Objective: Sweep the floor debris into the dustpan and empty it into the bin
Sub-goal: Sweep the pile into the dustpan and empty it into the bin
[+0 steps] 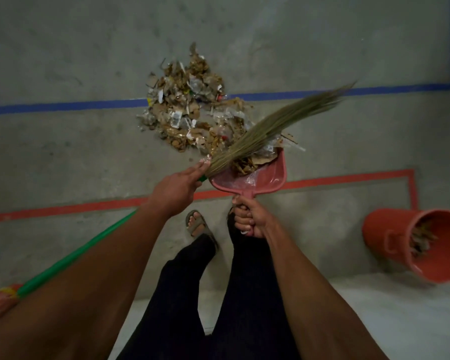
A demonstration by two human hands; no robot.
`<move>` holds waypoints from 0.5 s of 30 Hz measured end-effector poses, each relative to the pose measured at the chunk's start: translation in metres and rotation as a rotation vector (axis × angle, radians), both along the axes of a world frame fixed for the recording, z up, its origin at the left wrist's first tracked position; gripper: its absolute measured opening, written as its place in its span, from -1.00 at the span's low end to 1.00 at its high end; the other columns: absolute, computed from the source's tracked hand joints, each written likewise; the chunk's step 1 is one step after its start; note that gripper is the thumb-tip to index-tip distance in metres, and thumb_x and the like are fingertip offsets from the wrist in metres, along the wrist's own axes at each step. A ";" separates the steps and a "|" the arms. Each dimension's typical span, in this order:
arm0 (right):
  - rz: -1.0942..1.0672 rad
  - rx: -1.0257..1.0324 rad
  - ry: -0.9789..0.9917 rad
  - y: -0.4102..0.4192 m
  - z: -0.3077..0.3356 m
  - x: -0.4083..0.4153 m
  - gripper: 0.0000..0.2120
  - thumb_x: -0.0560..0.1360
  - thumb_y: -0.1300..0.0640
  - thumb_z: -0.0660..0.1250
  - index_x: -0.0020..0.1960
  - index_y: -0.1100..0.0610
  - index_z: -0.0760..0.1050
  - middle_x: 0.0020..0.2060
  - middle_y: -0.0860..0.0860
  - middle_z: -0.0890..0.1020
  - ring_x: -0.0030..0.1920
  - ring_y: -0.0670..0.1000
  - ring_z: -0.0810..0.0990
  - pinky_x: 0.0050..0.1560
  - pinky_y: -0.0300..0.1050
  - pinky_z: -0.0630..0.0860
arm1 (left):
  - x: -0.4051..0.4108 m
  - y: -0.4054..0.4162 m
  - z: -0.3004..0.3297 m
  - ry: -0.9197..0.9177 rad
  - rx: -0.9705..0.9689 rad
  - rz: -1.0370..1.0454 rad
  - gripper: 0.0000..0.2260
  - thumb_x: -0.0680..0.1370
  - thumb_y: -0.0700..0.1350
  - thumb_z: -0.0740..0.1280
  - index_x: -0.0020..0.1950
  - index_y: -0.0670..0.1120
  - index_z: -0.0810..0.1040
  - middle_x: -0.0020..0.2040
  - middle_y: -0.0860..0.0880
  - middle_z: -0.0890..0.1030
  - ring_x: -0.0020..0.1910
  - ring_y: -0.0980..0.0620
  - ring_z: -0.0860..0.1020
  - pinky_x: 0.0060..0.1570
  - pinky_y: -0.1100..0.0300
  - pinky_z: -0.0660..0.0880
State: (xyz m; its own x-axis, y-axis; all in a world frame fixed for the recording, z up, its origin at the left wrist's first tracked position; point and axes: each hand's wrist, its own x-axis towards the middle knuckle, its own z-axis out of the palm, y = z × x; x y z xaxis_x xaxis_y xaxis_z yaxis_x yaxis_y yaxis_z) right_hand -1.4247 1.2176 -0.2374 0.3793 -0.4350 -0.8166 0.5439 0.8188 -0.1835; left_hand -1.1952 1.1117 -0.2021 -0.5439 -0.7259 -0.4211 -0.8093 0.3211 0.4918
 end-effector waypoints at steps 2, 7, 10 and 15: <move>-0.034 -0.002 -0.003 0.006 0.002 -0.015 -0.60 0.56 0.19 0.26 -0.30 0.03 0.08 -0.64 -0.07 0.13 -0.69 -0.13 0.05 -0.61 -0.34 0.03 | -0.018 -0.002 0.001 -0.004 -0.009 -0.037 -0.44 0.70 -0.07 0.24 0.65 0.23 0.14 0.62 0.15 0.28 0.34 -0.13 0.56 0.13 -0.02 0.59; -0.157 0.005 0.008 0.019 -0.005 -0.069 -0.64 0.50 0.17 0.30 -0.36 0.04 0.18 -0.65 -0.07 0.13 -0.69 -0.13 0.05 -0.59 -0.33 -0.01 | -0.089 -0.013 -0.005 0.017 -0.008 -0.168 -0.43 0.70 -0.08 0.24 0.66 0.20 0.14 0.62 0.14 0.27 0.31 -0.14 0.58 0.09 -0.01 0.59; -0.234 0.018 0.008 0.029 -0.011 -0.110 -0.63 0.52 0.17 0.28 -0.38 0.03 0.19 -0.64 -0.07 0.14 -0.69 -0.13 0.05 -0.60 -0.33 0.01 | -0.144 -0.021 -0.009 0.009 -0.026 -0.250 -0.43 0.70 -0.07 0.24 0.66 0.21 0.13 0.62 0.15 0.25 0.30 -0.12 0.59 0.08 0.00 0.60; -0.350 0.030 0.008 0.044 -0.016 -0.182 -0.63 0.54 0.17 0.26 -0.38 0.01 0.20 -0.64 -0.08 0.13 -0.69 -0.12 0.05 -0.59 -0.34 -0.01 | -0.236 -0.033 -0.019 0.008 -0.011 -0.428 -0.44 0.71 -0.04 0.20 0.67 0.23 0.08 0.63 0.15 0.23 0.30 -0.13 0.59 0.06 -0.06 0.63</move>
